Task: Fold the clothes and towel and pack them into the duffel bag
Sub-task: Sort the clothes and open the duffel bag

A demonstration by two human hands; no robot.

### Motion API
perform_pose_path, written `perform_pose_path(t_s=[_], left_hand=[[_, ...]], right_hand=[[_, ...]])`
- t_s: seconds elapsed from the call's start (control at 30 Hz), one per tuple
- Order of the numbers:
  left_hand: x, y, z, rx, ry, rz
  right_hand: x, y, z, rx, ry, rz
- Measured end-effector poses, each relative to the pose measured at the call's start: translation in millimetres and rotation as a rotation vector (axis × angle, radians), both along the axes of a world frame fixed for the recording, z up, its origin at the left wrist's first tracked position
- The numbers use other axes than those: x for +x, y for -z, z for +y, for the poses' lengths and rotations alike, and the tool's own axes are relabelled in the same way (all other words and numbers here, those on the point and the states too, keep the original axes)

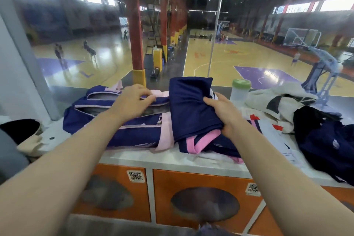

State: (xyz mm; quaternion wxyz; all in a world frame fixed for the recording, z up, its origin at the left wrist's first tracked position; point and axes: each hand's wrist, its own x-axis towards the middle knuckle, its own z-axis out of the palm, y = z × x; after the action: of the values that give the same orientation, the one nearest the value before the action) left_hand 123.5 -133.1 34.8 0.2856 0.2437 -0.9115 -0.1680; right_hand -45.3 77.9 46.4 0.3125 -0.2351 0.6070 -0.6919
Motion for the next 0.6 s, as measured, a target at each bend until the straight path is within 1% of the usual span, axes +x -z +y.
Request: perform_pose_path(t_s=[0.03, 0.07, 0.13, 0.17, 0.23, 0.37, 0.43, 0.5, 0.6], left_hand=[[3, 3, -16, -0.138, -0.032, -0.098], [5, 5, -27, -0.231, -0.061, -0.226], [2, 11, -41, -0.320, -0.061, -0.519], [-1, 14, -44, -0.349, -0.037, -0.630], [-7, 18, -48, -0.412, 0.007, -0.751], [-9, 24, -52, -0.488, -0.052, -0.839], [-8, 27, -54, -0.502, -0.112, -0.779], [-9, 25, -56, -0.512, -0.169, -0.677], [-14, 11, -53, -0.550, -0.222, -0.571]], right_hand=[[-1, 1, -3, -0.003, -0.005, -0.005], [-2, 3, -7, -0.006, -0.004, -0.007], [-4, 6, -12, -0.002, -0.001, -0.004], [-5, 9, -15, 0.003, -0.007, 0.000], [-9, 13, -19, 0.013, -0.019, 0.004], [-18, 15, -19, 0.022, -0.024, 0.003], [-21, 15, -17, 0.036, -0.045, 0.012], [-24, 16, -14, 0.057, -0.066, 0.020], [-27, 11, -6, 0.073, -0.080, 0.017]])
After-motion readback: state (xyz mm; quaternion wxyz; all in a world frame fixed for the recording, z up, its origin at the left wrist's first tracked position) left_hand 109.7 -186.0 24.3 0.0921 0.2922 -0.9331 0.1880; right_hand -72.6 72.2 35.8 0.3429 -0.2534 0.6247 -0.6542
